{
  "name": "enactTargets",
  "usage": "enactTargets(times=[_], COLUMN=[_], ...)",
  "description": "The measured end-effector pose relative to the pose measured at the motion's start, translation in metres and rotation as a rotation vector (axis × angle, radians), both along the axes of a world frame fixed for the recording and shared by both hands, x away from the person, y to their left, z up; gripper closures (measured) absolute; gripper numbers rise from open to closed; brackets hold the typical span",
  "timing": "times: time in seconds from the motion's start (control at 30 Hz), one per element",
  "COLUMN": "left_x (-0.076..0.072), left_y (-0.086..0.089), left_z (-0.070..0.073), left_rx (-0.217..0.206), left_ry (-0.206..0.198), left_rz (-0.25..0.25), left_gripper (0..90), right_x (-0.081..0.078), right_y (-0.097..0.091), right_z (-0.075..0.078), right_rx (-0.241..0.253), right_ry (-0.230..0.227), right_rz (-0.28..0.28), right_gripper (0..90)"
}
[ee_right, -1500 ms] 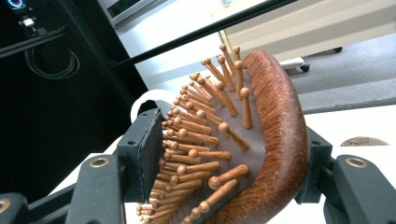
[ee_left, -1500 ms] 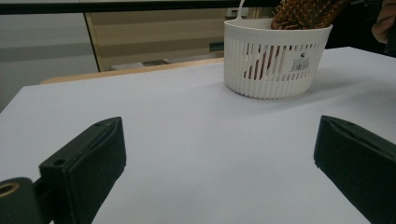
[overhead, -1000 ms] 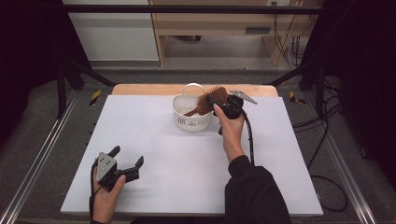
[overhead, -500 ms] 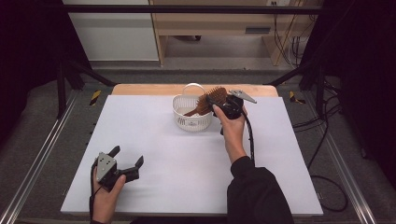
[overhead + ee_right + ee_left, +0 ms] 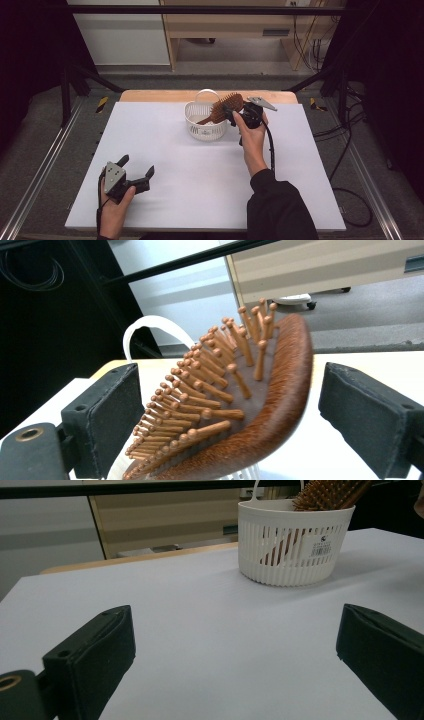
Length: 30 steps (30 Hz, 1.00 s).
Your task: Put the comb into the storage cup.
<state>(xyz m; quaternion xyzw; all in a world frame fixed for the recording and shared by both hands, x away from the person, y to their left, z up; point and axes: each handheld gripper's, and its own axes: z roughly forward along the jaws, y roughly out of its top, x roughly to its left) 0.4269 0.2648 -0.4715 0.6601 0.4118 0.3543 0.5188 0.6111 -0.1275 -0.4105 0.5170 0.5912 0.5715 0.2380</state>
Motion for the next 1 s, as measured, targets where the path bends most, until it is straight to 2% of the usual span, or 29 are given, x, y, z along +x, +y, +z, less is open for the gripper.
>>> enactTargets(times=[0.07,0.17,0.23,0.37,0.47,0.63,0.7,0.77,0.83,1.0], left_x=[0.001,-0.002,-0.002,-0.004,-0.004,-0.003,-0.004,-0.004,-0.004,-0.007], left_y=[-0.001,-0.003,-0.003,0.004,0.010,0.014,0.017,0.019,0.020,0.018], left_z=[-0.001,0.001,0.001,0.000,0.000,0.000,-0.002,-0.003,-0.002,0.000], left_rx=[0.009,0.033,0.038,0.020,-0.002,-0.018,-0.025,-0.037,-0.048,-0.036], left_ry=[0.003,-0.017,-0.021,-0.012,-0.014,-0.015,-0.011,-0.002,-0.003,-0.014], left_rz=[0.006,0.014,0.020,0.052,0.074,0.084,0.089,0.093,0.094,0.095], left_gripper=[2.3,2.2,2.1,2.1,2.1,2.1,2.0,2.1,2.1,2.1], right_x=[-0.001,-0.002,-0.003,-0.007,-0.009,-0.014,-0.015,-0.016,-0.018,-0.023], right_y=[-0.002,-0.006,-0.008,-0.010,-0.010,-0.013,-0.017,-0.023,-0.027,-0.028], right_z=[0.000,0.000,0.001,-0.002,-0.002,0.005,0.008,0.009,0.011,0.013], right_rx=[-0.004,0.008,-0.008,0.001,0.006,-0.035,-0.039,-0.010,-0.017,0.008], right_ry=[0.006,0.018,0.004,-0.001,-0.022,-0.069,-0.068,-0.056,-0.050,-0.053], right_rz=[-0.005,-0.015,-0.013,-0.017,-0.031,-0.084,-0.090,-0.095,-0.119,-0.069], right_gripper=[10.5,11.1,11.3,11.2,12.2,14.7,12.9,11.1,12.4,12.1])
